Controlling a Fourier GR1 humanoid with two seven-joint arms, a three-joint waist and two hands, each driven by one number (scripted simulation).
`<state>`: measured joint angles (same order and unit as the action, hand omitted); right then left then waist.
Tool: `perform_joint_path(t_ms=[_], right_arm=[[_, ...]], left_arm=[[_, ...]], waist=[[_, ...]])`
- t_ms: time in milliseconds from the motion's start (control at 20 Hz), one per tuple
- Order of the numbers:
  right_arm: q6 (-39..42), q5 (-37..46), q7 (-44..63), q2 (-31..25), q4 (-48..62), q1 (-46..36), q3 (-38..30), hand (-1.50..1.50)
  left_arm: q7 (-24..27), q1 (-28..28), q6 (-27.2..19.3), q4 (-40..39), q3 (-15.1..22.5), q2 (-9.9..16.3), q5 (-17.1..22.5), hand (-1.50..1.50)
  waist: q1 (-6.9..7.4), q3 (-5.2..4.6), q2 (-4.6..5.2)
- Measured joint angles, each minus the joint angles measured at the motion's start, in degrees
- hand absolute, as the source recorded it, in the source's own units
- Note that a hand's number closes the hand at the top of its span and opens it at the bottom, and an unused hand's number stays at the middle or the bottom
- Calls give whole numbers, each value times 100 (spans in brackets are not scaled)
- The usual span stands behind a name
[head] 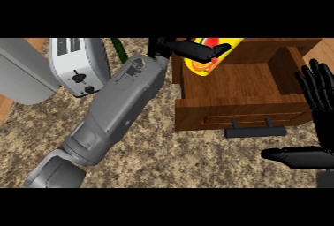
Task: Pick up the cup, place it into the drawer and close the drawer
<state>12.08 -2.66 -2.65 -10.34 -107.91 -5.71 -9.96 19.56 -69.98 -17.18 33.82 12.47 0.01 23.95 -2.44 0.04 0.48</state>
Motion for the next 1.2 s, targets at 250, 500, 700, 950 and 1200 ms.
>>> perform_joint_path(t_ms=[250,500,700,950,1200], right_arm=[[70,-76,-57,-50,105,-82,-63,-150],[119,-102,-38,-76,130,-101,-61,-150],[197,-169,-48,-104,145,-91,-74,-150],[240,-158,-143,-127,194,-118,-83,-150],[303,-222,-178,-115,148,-90,-69,-150]], left_arm=[[122,-153,-171,-403,540,0,454,150],[4,-294,-342,-816,1039,-1,563,150],[-132,-279,-438,-921,1537,0,675,-150],[-355,-193,-658,-957,2161,1,708,-150],[-347,-152,-984,-834,2505,-1,861,-150]], waist=[[-67,1,12],[-128,2,26],[-217,4,45],[-238,4,53],[-261,3,56]])
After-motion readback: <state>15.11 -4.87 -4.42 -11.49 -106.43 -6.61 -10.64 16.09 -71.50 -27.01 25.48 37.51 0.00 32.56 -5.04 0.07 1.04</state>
